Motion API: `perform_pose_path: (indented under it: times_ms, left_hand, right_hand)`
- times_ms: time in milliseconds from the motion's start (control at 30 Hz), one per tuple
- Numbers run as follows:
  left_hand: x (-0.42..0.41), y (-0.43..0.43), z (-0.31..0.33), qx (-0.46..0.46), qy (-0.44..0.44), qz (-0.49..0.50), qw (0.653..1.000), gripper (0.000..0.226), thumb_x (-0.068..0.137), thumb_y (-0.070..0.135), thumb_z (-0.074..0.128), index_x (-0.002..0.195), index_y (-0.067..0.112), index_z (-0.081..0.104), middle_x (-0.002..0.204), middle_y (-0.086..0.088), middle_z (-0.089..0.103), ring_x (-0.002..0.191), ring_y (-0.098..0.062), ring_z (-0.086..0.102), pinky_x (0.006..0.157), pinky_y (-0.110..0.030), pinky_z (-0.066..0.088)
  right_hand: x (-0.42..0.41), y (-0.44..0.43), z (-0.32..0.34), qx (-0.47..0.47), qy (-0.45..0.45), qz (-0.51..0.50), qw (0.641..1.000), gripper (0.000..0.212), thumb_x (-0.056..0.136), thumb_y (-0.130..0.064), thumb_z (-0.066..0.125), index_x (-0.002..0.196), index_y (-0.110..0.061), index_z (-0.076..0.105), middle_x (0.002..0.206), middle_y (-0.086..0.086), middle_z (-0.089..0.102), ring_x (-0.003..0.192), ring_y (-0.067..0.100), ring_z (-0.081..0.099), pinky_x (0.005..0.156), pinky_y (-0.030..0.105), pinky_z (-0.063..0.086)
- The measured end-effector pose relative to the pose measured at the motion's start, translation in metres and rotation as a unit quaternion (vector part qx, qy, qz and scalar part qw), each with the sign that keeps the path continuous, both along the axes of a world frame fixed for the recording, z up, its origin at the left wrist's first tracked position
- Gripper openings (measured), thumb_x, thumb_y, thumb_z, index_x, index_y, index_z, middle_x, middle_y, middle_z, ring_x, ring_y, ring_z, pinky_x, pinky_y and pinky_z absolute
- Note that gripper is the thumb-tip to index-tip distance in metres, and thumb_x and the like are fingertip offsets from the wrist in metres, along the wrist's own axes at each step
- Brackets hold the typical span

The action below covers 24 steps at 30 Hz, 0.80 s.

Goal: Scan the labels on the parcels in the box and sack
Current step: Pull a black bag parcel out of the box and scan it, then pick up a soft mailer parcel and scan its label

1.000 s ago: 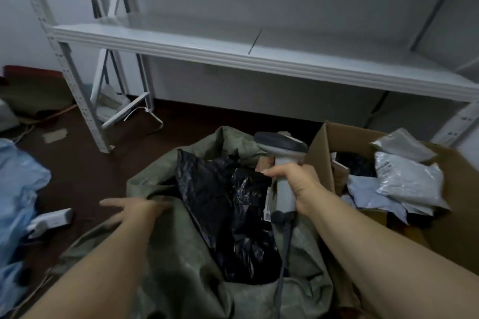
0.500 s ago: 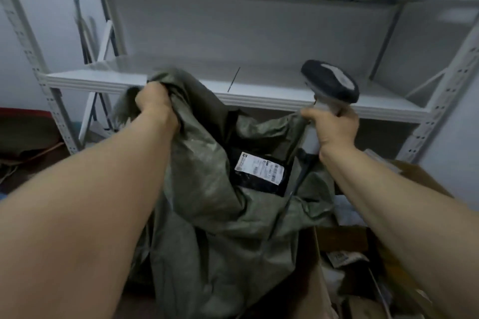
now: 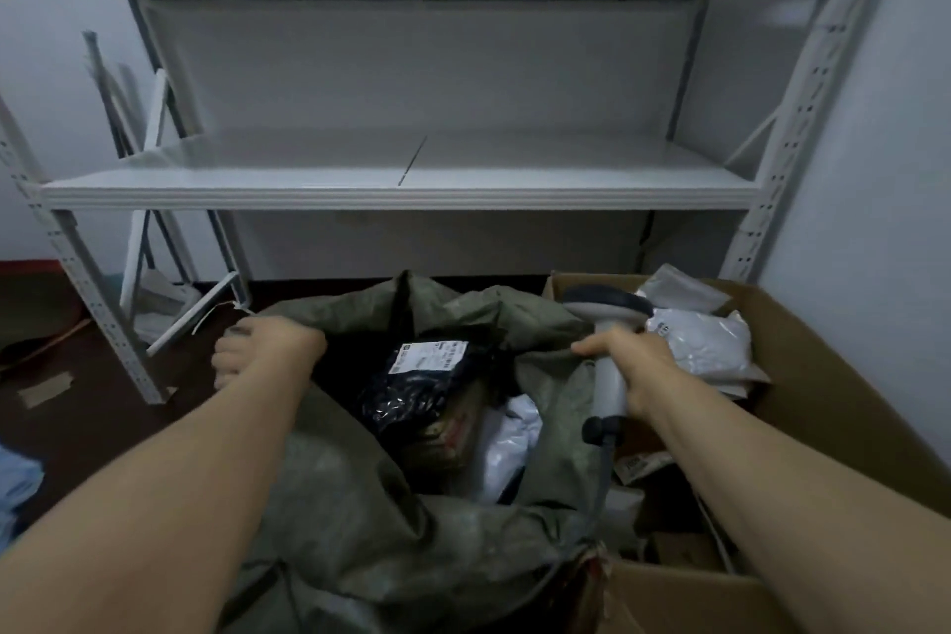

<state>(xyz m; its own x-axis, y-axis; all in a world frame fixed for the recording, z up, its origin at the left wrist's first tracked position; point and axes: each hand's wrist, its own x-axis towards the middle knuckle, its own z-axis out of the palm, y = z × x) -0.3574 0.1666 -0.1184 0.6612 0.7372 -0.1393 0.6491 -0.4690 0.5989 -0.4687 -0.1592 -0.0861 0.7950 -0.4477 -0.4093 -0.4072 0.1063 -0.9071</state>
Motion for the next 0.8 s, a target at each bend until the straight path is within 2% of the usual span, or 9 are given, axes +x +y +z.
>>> perform_pose_path:
  times_ms: [33, 167, 233, 400, 533, 600, 633, 700, 800]
  left_hand:
    - [-0.012, -0.013, 0.011, 0.005, -0.001, 0.002, 1.000, 0.052, 0.091, 0.024, 0.054, 0.137, 0.005, 0.040, 0.143, -0.021, 0.033, 0.132, -0.035, 0.032, 0.113, -0.042, 0.026]
    - [-0.053, -0.091, 0.042, 0.016, 0.046, -0.176, 0.983, 0.058, 0.081, 0.033, 0.065, 0.133, 0.012, 0.047, 0.143, -0.022, 0.028, 0.130, -0.037, 0.030, 0.108, -0.039, 0.029]
    - [-0.058, -0.126, 0.038, 0.014, 0.055, -0.226, 0.973, 0.058, 0.083, 0.036, 0.063, 0.133, 0.011, 0.048, 0.142, -0.022, 0.032, 0.130, -0.036, 0.033, 0.106, -0.036, 0.031]
    - [-0.080, -0.225, 0.031, -0.036, -0.003, -0.354, 0.934, 0.055, 0.076, 0.037, 0.065, 0.126, 0.016, 0.056, 0.135, -0.016, 0.046, 0.121, -0.036, 0.044, 0.104, -0.041, 0.040]
    - [-0.085, -0.297, 0.020, -0.065, -0.065, -0.444, 0.891, 0.042, 0.080, 0.029, 0.066, 0.120, 0.017, 0.063, 0.125, -0.010, 0.059, 0.115, -0.031, 0.054, 0.099, -0.038, 0.046]
    - [-0.079, -0.336, 0.009, -0.072, -0.078, -0.474, 0.874, 0.025, 0.083, 0.020, 0.064, 0.107, 0.016, 0.069, 0.113, -0.008, 0.065, 0.110, -0.029, 0.059, 0.095, -0.039, 0.050]
    - [-0.076, -0.350, 0.004, -0.069, -0.081, -0.486, 0.868, 0.011, 0.084, 0.015, 0.062, 0.091, 0.019, 0.069, 0.101, -0.008, 0.067, 0.105, -0.028, 0.061, 0.093, -0.037, 0.051]
    - [-0.064, -0.381, -0.008, -0.063, -0.075, -0.504, 0.858, 0.027, 0.085, 0.006, 0.058, 0.065, 0.024, 0.053, 0.076, -0.002, 0.058, 0.094, -0.027, 0.061, 0.085, -0.032, 0.051]
    - [-0.033, -0.425, -0.030, -0.072, -0.042, -0.507, 0.858, 0.028, 0.086, 0.001, 0.055, 0.062, 0.016, 0.054, 0.068, -0.002, 0.052, 0.084, -0.024, 0.053, 0.077, -0.029, 0.044]
  right_hand:
    - [-0.006, -0.006, -0.002, 0.027, -0.002, -0.009, 1.000, 0.078, 0.057, -0.003, 0.082, 0.127, 0.003, 0.047, 0.111, 0.022, 0.059, 0.095, 0.041, 0.062, 0.082, 0.053, 0.054]
    - [-0.037, -0.038, -0.005, 0.101, 0.015, -0.017, 0.995, 0.060, 0.073, 0.010, 0.069, 0.127, -0.004, 0.046, 0.116, 0.026, 0.052, 0.093, 0.040, 0.061, 0.052, 0.038, 0.057]
    - [-0.052, -0.054, -0.006, 0.126, 0.025, 0.006, 0.992, 0.049, 0.077, 0.008, 0.067, 0.122, -0.003, 0.050, 0.103, 0.024, 0.055, 0.083, 0.034, 0.062, 0.043, 0.035, 0.056]
    - [-0.079, -0.101, -0.011, 0.123, 0.041, 0.025, 0.991, 0.025, 0.086, -0.003, 0.064, 0.108, -0.002, 0.053, 0.093, 0.023, 0.062, 0.075, 0.029, 0.065, 0.058, 0.038, 0.058]
    - [-0.091, -0.150, -0.030, 0.102, 0.066, -0.014, 0.992, 0.017, 0.087, -0.012, 0.066, 0.094, 0.002, 0.059, 0.076, 0.020, 0.066, 0.060, 0.025, 0.064, 0.048, 0.030, 0.055]
    - [-0.093, -0.178, -0.044, 0.095, 0.054, -0.055, 0.993, 0.014, 0.087, -0.009, 0.065, 0.087, 0.003, 0.060, 0.066, 0.016, 0.062, 0.050, 0.021, 0.057, 0.042, 0.025, 0.049]
    - [-0.093, -0.187, -0.051, 0.092, 0.049, -0.073, 0.992, 0.012, 0.087, -0.008, 0.065, 0.085, 0.004, 0.060, 0.064, 0.015, 0.059, 0.049, 0.020, 0.054, 0.041, 0.024, 0.047]
    - [-0.087, -0.208, -0.063, 0.100, 0.036, -0.110, 0.988, 0.012, 0.086, -0.006, 0.065, 0.080, 0.003, 0.060, 0.062, 0.014, 0.057, 0.048, 0.019, 0.050, 0.040, 0.023, 0.044]
    - [-0.061, -0.236, -0.084, 0.131, 0.008, -0.153, 0.979, 0.014, 0.085, -0.003, 0.065, 0.073, 0.001, 0.058, 0.060, 0.013, 0.055, 0.046, 0.018, 0.047, 0.037, 0.020, 0.042]
